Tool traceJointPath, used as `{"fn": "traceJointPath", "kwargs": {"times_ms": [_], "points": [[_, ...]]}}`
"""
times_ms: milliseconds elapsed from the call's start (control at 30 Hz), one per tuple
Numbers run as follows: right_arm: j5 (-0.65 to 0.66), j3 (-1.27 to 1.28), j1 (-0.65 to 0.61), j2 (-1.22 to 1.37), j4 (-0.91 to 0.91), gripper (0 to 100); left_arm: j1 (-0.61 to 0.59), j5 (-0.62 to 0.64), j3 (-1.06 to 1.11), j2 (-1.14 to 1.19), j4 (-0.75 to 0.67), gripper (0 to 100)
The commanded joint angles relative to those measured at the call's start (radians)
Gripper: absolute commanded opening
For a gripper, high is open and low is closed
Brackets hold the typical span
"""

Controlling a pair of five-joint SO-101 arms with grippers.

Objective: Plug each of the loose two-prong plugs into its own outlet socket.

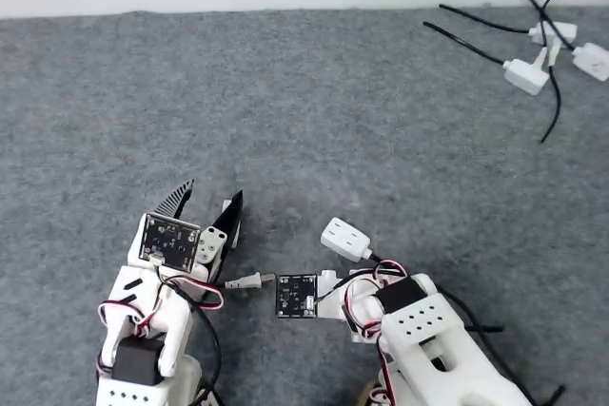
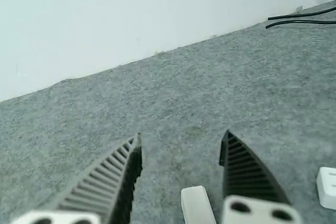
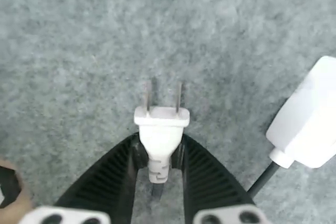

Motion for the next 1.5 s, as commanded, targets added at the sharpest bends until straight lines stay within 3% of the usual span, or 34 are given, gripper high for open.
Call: {"fn": "traceJointPath", "kwargs": {"times_ms": [0, 200, 467, 633, 733, 867, 1000, 1133, 1467], "points": [[0.003, 0.006, -0.018, 0.008, -0.005, 0.9, -0.003, 0.008, -0.001, -0.012, -0.025, 24], [-0.041, -0.037, -0.021, -0.001, 0.016, 0.9, -0.003, 0.008, 0.002, -0.012, -0.026, 24], [-0.106, -0.47, -0.028, -0.002, 0.354, 0.9, -0.003, 0.009, -0.001, -0.012, -0.025, 24], [-0.15, -0.758, -0.11, -0.002, 0.55, 0.9, -0.003, 0.008, -0.013, -0.014, -0.023, 24], [-0.226, -0.941, -0.157, -0.001, 0.625, 0.9, 0.0, 0.015, -0.104, -0.015, 0.038, 24], [-0.272, -1.134, -0.217, 0.018, 0.693, 0.9, 0.115, 0.015, -0.294, -0.015, 0.183, 24], [-0.322, -1.198, -0.257, 0.056, 0.714, 0.9, 0.233, 0.003, -0.433, -0.015, 0.293, 24], [-0.327, -1.234, -0.257, 0.081, 0.713, 0.9, 0.265, -0.064, -0.472, -0.015, 0.316, 24], [-0.325, -1.243, -0.254, 0.084, 0.707, 0.9, 0.302, -0.063, -0.524, -0.015, 0.318, 24]]}}
